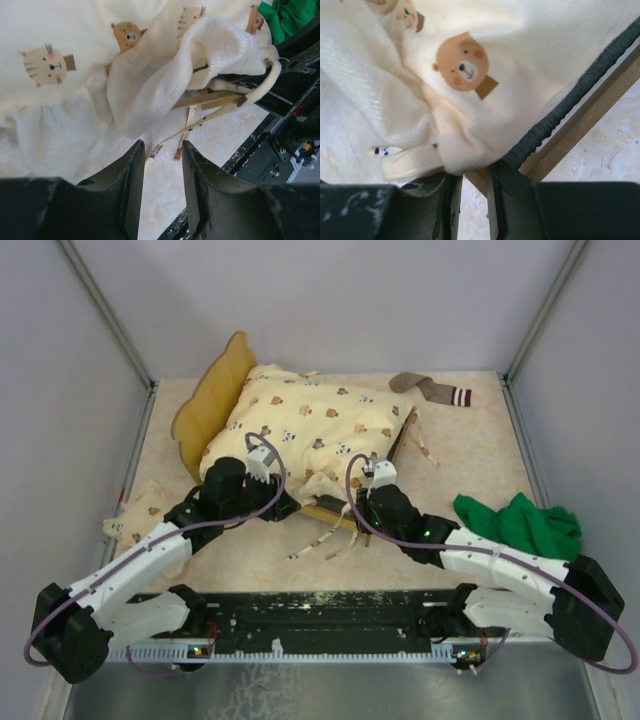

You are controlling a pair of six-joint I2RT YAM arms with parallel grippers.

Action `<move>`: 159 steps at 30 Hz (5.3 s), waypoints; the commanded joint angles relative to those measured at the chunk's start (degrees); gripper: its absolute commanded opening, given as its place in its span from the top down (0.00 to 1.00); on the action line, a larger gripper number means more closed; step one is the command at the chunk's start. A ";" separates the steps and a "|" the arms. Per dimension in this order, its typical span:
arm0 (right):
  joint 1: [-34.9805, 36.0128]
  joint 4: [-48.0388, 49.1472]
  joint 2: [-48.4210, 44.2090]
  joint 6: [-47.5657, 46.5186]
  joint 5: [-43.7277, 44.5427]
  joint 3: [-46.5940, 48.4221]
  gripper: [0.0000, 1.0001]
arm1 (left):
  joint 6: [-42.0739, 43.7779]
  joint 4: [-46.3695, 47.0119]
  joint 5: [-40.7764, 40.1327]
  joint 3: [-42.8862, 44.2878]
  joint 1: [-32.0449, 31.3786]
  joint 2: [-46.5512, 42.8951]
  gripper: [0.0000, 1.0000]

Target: Set up the pet bed

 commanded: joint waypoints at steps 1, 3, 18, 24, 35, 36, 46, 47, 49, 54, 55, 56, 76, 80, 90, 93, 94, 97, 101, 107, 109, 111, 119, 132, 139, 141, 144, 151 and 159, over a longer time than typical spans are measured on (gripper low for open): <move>0.19 -8.82 -5.38 -3.39 -5.28 5.18 0.74 | -1.09 -0.59 3.53 -2.24 -0.84 -1.71 0.58; 0.18 -11.30 -7.25 -5.21 -6.72 5.89 0.72 | -1.06 -0.65 4.11 -3.30 -1.48 -2.14 0.58; 0.94 -12.29 -10.83 -51.34 -42.08 2.81 0.69 | -7.19 -0.08 0.63 -5.34 -2.14 -7.38 0.49; 4.67 -12.90 -4.27 -64.85 -42.15 2.72 0.65 | -8.56 -1.90 -2.60 -7.14 -1.61 -10.78 0.47; 6.56 -4.40 6.81 -70.93 -38.64 0.75 0.65 | -15.90 1.37 4.51 -15.72 -1.60 -10.00 0.52; 6.61 -4.00 7.84 -71.08 -38.42 0.98 0.65 | -16.32 2.08 5.01 -16.29 -1.61 -9.33 0.52; 8.39 -0.88 15.70 -72.52 -35.10 2.05 0.64 | -17.97 4.09 6.94 -18.92 -1.59 -7.46 0.51; 8.77 -0.76 16.59 -72.61 -34.73 2.37 0.64 | -18.15 4.16 6.72 -19.19 -1.61 -7.50 0.51; 9.13 -0.15 18.09 -72.57 -33.61 2.58 0.65 | -18.39 4.43 6.34 -19.63 -1.61 -7.37 0.51; 9.57 2.86 20.04 -72.28 -30.55 1.47 0.69 | -18.07 3.92 3.55 -20.13 -1.61 -5.34 0.50; 9.56 3.43 19.99 -72.36 -30.09 1.08 0.75 | -18.13 3.92 2.86 -20.06 -1.61 -4.94 0.51; 9.60 3.68 19.77 -72.30 -29.80 0.83 0.84 | -18.47 3.96 2.29 -20.06 -1.61 -4.51 0.51; 10.79 27.11 -2.66 -41.55 -36.87 -6.78 1.00 | -25.22 12.85 5.85 -22.33 -14.13 -1.06 0.68; 10.81 27.23 0.09 -37.03 -34.00 -4.78 1.00 | -20.01 8.27 1.63 -17.68 -14.35 -9.95 0.57; 10.79 29.49 -0.71 -32.97 -28.08 -5.76 1.00 | -7.33 7.96 -5.07 -15.12 -14.36 -17.09 0.53; 10.79 29.24 -1.01 -33.09 -27.93 -5.50 1.00 | -9.41 9.07 -3.54 -15.42 -14.35 -16.80 0.53; 10.79 29.37 -1.18 -33.13 -27.95 -5.48 1.00 | -10.40 9.84 -2.18 -15.59 -14.40 -16.46 0.53; 10.79 29.60 -1.22 -33.42 -28.11 -5.24 1.00 | -12.19 13.13 1.29 -16.58 -14.40 -15.29 0.53; 10.79 29.41 -1.03 -33.62 -28.77 -5.03 1.00 | -14.00 14.61 1.35 -17.05 -14.36 -13.68 0.54; 10.79 29.41 -0.99 -33.39 -28.88 -4.95 1.00 | -15.88 16.30 0.92 -17.09 -14.36 -12.38 0.64; 10.79 29.57 -0.84 -33.19 -28.85 -4.99 1.00 | -16.32 16.85 1.06 -17.36 -14.40 -11.92 0.71; 10.79 29.54 -0.57 -33.38 -29.96 -4.84 1.00 | -16.42 16.28 0.41 -17.35 -14.36 -11.15 0.90; 10.79 20.64 -1.08 -39.39 -33.90 -4.21 0.60 | -15.27 15.25 -7.36 -16.83 -14.21 -11.60 1.00; 12.72 9.28 3.25 -63.39 -40.53 2.05 0.58 | -16.18 15.06 5.92 -6.17 -1.94 0.01 1.00; 13.35 4.22 18.44 -66.38 -36.36 12.17 0.58 | -18.55 14.18 8.03 -3.13 0.59 5.30 1.00; 13.69 1.62 22.45 -68.87 -35.01 14.45 0.57 | -18.72 14.04 9.21 -2.56 1.03 6.55 1.00; 14.02 -2.41 27.17 -71.38 -33.83 18.18 0.57 | -19.04 13.49 9.58 -1.86 1.61 7.83 1.00; 14.00 -4.40 35.97 -72.26 -31.89 23.04 0.56 | -20.12 12.72 9.76 -1.60 2.83 9.22 1.00; 14.00 -8.06 43.11 -71.07 -29.58 28.67 0.54 | -19.61 11.85 9.40 -1.64 3.57 8.67 1.00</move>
